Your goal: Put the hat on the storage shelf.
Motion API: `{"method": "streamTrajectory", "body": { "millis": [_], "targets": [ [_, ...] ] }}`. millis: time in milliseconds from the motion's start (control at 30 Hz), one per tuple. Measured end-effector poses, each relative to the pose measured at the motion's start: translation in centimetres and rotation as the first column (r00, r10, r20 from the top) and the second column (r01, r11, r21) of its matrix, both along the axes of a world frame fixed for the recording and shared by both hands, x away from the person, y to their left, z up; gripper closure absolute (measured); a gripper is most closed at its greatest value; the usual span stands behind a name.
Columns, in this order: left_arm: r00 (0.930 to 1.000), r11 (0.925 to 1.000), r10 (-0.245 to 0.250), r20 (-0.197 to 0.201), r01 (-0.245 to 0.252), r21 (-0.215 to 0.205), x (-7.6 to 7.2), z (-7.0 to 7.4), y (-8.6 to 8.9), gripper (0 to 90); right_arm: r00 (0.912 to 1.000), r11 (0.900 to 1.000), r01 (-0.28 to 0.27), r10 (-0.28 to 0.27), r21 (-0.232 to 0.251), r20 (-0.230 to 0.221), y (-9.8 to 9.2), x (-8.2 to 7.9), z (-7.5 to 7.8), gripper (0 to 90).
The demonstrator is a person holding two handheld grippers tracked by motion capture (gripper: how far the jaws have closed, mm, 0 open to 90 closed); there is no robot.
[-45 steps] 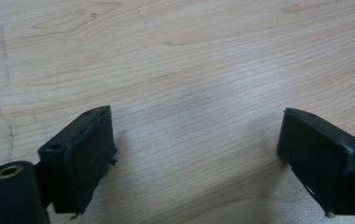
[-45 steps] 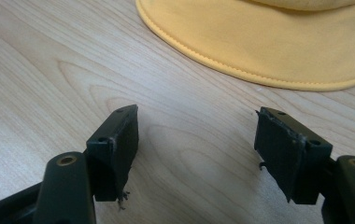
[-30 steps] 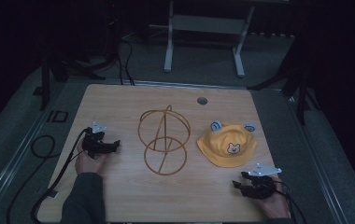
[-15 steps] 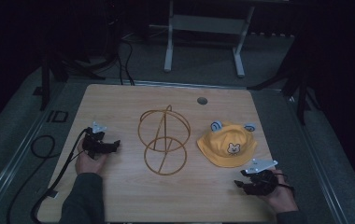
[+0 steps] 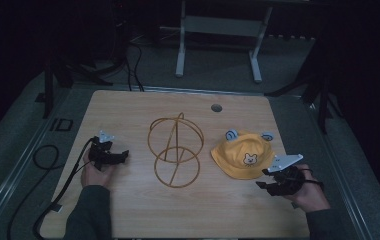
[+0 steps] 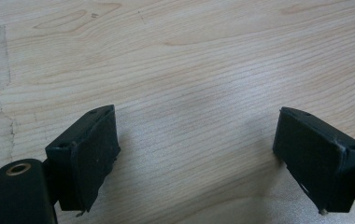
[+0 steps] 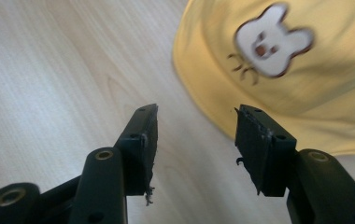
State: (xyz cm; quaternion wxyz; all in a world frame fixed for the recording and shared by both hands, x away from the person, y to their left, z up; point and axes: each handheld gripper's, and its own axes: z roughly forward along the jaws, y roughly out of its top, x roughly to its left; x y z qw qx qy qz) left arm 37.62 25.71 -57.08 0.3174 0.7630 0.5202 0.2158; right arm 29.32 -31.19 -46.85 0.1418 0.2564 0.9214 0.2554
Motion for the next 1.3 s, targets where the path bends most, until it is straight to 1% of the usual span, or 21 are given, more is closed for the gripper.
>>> {"method": "streamTrajectory", "body": {
  "millis": [33, 167, 333, 400, 467, 633, 700, 833, 933, 1000, 1133, 1300],
  "targets": [
    [1.0, 1.0, 0.0, 0.0, 0.0, 0.0, 0.0, 0.0, 0.0, 14.0, 0.9999, 1.0, -0.01, 0.01, -0.011, 0.006, 0.1, 0.3, 0.5, 49.1],
    [1.0, 1.0, 0.0, 0.0, 0.0, 0.001, 0.0, 0.0, 0.0, 14.0, 0.9996, 0.999, -0.023, 0.023, -0.041, 0.012, 0.4, 1.3, 1.9, 48.2],
    [1.0, 1.0, -0.002, 0.001, 0.002, 0.0, 0.0, 0.0, -0.1, 14.0, 0.999, 0.996, -0.042, 0.043, -0.076, 0.012, 1.1, 2.7, 2.7, 48.1],
    [1.0, 1.0, -0.002, 0.001, 0.002, 0.0, 0.0, 0.0, -0.1, 14.0, 0.999, 0.996, -0.042, 0.043, -0.076, 0.012, 1.2, 3.1, 3.0, 47.1],
    [1.0, 1.0, -0.002, 0.001, 0.002, 0.0, 0.0, 0.0, -0.1, 14.0, 0.999, 0.995, -0.036, 0.038, -0.092, 0.021, 1.3, 3.6, 3.4, 46.3],
    [1.0, 1.0, -0.002, 0.001, 0.002, 0.0, 0.0, 0.0, -0.1, 14.0, 0.9986, 0.996, -0.035, 0.038, -0.083, 0.035, 1.2, 4.8, 4.7, 46.0],
    [1.0, 1.0, -0.002, 0.001, 0.002, 0.0, 0.0, 0.0, -0.1, 14.0, 0.9984, 0.993, -0.041, 0.045, -0.106, 0.034, 1.5, 5.3, 5.0, 45.8],
    [1.0, 1.0, -0.002, 0.001, 0.002, 0.0, 0.0, 0.0, -0.1, 14.0, 0.9971, 0.985, -0.064, 0.07, -0.158, 0.031, 2.3, 6.2, 5.6, 45.3],
    [1.0, 1.0, -0.002, 0.001, 0.002, 0.0, 0.0, 0.0, -0.1, 14.0, 0.9961, 0.981, -0.077, 0.083, -0.179, 0.027, 2.8, 7.0, 6.0, 44.3],
    [1.0, 1.0, -0.002, 0.0, 0.002, 0.0, 0.0, 0.0, -0.1, 14.0, 0.996, 0.977, -0.077, 0.084, -0.198, 0.029, 3.0, 7.6, 6.2, 44.0],
    [1.0, 1.0, -0.003, -0.001, 0.003, 0.001, 0.0, 0.0, 0.0, 14.0, 0.9952, 0.974, -0.084, 0.093, -0.211, 0.032, 3.5, 8.6, 6.5, 42.3],
    [1.0, 1.0, -0.002, 0.0, 0.002, -0.001, 0.0, 0.0, -0.1, 14.0, 0.9953, 0.961, -0.089, 0.096, -0.26, 0.013, 4.2, 9.8, 6.2, 41.8]
  ]
}}
